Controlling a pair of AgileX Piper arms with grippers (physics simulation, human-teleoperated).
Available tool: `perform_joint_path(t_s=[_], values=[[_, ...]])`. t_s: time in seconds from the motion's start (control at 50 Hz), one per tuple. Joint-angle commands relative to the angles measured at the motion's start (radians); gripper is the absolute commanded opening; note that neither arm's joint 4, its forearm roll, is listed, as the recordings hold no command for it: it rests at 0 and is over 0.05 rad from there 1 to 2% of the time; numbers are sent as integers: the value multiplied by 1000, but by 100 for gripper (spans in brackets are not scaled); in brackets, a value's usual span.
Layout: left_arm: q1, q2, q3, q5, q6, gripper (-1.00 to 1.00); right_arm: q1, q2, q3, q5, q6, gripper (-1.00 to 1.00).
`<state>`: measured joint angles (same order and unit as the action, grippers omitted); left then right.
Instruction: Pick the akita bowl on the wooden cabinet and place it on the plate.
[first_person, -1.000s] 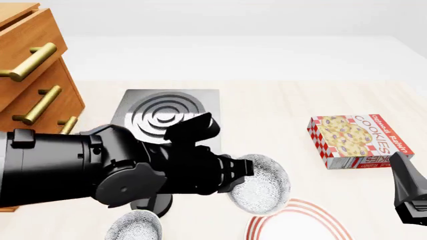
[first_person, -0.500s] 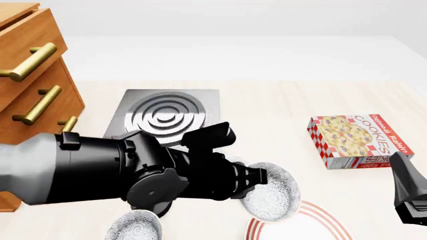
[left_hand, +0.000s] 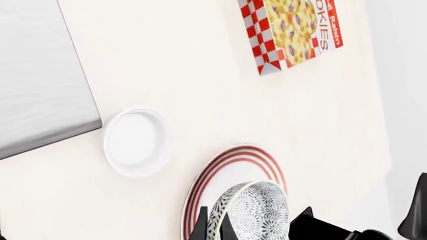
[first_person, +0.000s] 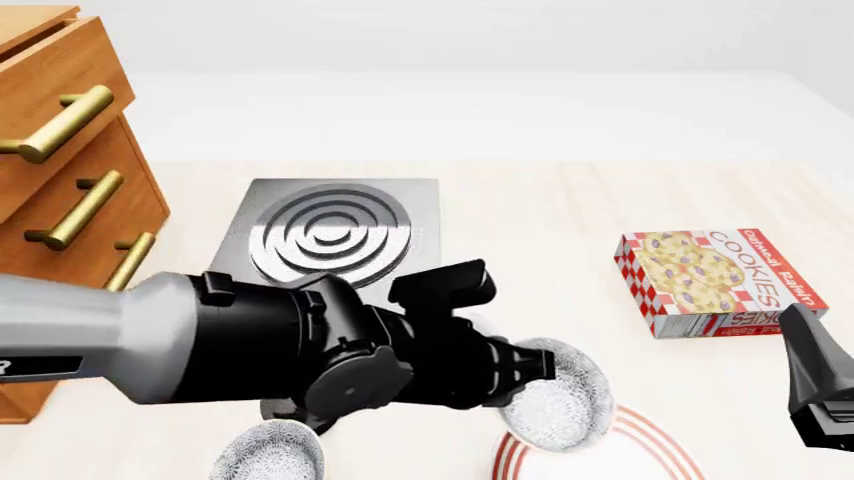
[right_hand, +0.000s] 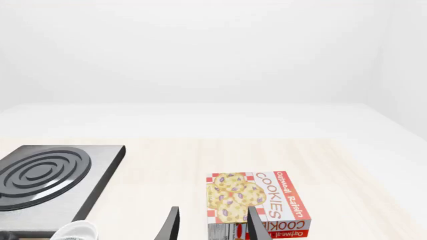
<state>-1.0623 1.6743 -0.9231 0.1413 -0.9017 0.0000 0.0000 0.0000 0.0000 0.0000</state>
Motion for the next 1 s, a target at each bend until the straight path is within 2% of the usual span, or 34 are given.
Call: perform_joint_path(t_s=[0.02, 0.32, 1.0], values=[[-7, 43, -23, -18, 1, -100, 0, 0, 0, 0, 0, 100], [-46, 92, -41, -34, -17, -100, 0, 0, 0, 0, 0, 100], [-70, 140, -73, -40, -24, -100, 0, 0, 0, 0, 0, 100]])
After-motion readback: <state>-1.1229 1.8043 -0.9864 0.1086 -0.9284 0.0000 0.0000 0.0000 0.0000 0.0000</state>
